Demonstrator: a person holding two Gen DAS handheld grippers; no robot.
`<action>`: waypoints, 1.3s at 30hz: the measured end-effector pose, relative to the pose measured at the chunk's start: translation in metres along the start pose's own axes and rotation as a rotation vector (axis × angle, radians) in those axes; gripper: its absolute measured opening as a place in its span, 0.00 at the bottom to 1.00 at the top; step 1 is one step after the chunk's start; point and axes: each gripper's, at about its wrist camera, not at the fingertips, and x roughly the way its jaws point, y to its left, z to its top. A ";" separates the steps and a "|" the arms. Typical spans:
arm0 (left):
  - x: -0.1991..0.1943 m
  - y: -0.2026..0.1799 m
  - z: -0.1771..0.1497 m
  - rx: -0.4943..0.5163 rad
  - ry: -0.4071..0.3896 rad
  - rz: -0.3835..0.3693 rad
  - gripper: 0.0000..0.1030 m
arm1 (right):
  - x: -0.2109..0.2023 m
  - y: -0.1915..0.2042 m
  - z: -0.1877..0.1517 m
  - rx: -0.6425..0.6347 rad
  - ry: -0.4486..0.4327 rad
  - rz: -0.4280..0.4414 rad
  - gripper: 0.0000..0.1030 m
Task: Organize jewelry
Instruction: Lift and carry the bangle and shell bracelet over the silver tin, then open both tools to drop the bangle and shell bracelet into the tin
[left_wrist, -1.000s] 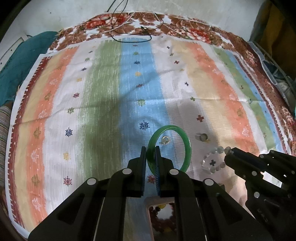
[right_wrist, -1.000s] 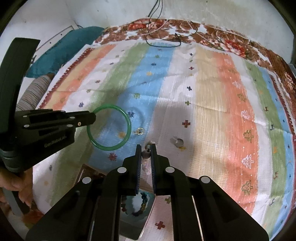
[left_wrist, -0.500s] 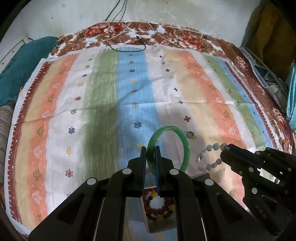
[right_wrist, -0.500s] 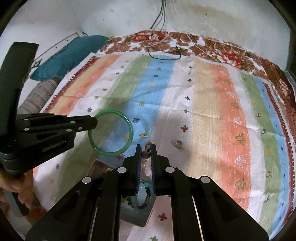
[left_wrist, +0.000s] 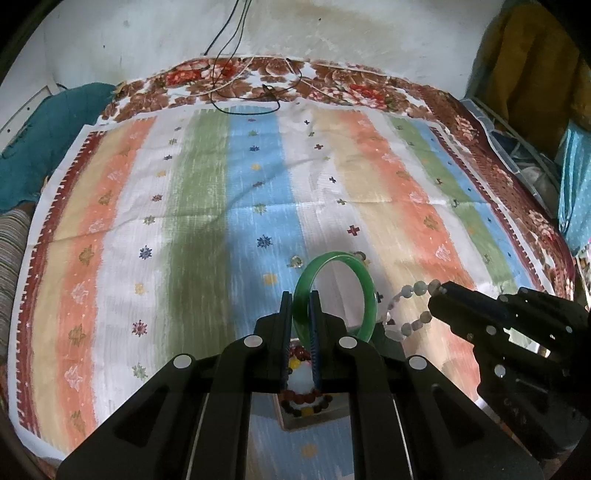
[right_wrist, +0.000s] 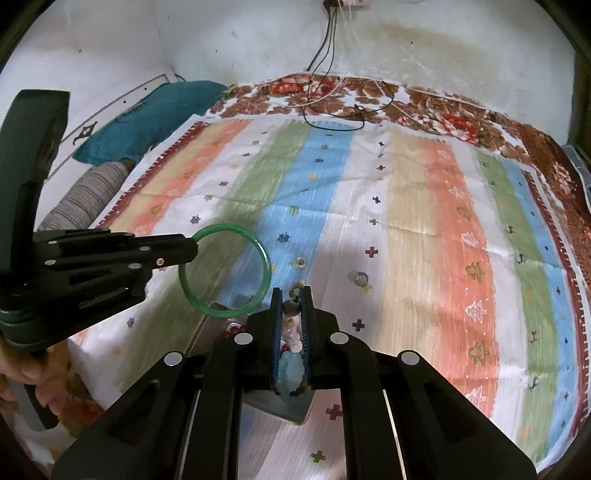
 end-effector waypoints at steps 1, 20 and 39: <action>-0.002 -0.001 -0.002 0.002 -0.004 0.002 0.08 | -0.002 0.000 -0.002 0.001 -0.003 0.001 0.10; -0.019 -0.007 -0.026 0.015 -0.004 -0.018 0.09 | -0.012 0.001 -0.026 0.031 0.022 0.047 0.10; 0.014 0.018 -0.011 -0.070 0.088 0.012 0.42 | 0.015 -0.032 -0.016 0.102 0.093 -0.025 0.44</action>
